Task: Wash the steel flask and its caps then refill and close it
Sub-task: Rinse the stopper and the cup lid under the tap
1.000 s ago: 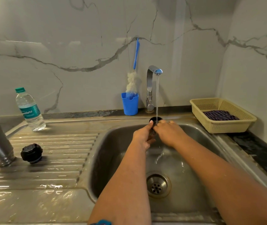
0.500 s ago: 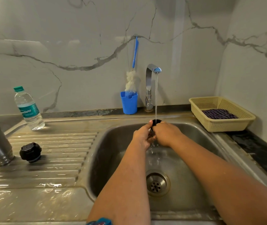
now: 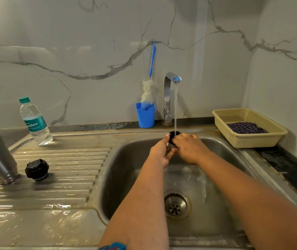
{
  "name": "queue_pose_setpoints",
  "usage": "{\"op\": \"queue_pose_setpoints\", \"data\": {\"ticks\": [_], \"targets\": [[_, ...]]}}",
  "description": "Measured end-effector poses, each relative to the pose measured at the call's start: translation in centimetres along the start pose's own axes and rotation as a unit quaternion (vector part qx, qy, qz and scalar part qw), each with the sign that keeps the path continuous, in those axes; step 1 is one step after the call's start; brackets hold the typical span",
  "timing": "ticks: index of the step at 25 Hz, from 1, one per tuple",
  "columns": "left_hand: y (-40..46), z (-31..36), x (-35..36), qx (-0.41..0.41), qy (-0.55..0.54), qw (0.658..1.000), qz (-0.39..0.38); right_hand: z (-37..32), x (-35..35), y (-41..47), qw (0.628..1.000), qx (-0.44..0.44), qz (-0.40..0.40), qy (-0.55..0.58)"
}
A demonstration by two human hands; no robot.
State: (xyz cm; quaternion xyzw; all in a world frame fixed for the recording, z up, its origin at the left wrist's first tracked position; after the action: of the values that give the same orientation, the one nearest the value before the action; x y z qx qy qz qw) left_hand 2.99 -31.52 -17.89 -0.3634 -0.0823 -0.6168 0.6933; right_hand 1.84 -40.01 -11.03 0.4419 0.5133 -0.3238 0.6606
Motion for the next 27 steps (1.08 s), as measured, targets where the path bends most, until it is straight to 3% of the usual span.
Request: {"op": "queue_pose_setpoints", "data": {"ticks": [3, 8, 12, 16, 21, 25, 27], "targets": [[-0.1, -0.3, -0.1, -0.006, 0.016, 1.000, 0.002, -0.4, 0.9, -0.1, 0.998, -0.015, -0.058, 0.017], [0.1, -0.1, -0.2, 0.012, 0.021, 1.000, 0.009, -0.2, 0.2, -0.1, 0.998, 0.008, -0.017, -0.060], [0.2, -0.1, -0.6, 0.007, 0.019, 1.000, 0.011, -0.4, 1.3, 0.1, 0.996, 0.000, -0.077, 0.040], [0.2, -0.5, -0.4, -0.004, 0.053, 0.999, 0.014, 0.1, 2.0, -0.1, 0.994, 0.010, -0.106, 0.007], [-0.6, -0.2, -0.2, -0.020, 0.004, 1.000, -0.005, -0.1, -1.1, 0.0, 0.997, 0.009, 0.060, 0.045], [-0.7, -0.3, -0.6, -0.030, 0.038, 0.999, 0.020, 0.0, 0.2, 0.0, 0.995, 0.009, -0.023, 0.092], [-0.4, -0.3, -1.6, -0.023, 0.065, 0.996, 0.054, 0.6, -0.4, 0.1, 0.994, 0.021, 0.014, 0.105]]}}
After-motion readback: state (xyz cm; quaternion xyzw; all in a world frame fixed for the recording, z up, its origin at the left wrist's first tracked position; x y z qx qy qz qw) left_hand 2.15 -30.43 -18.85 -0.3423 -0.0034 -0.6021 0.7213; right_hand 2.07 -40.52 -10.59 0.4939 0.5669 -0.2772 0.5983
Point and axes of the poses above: each hand's wrist, its own y-axis towards the middle knuckle, its own x-axis out of the palm, z = x × y, the point moved 8 cm from there along y, towards the middle knuckle, and after that the axes turned 5 degrees about -y, right-handed, at the moved point
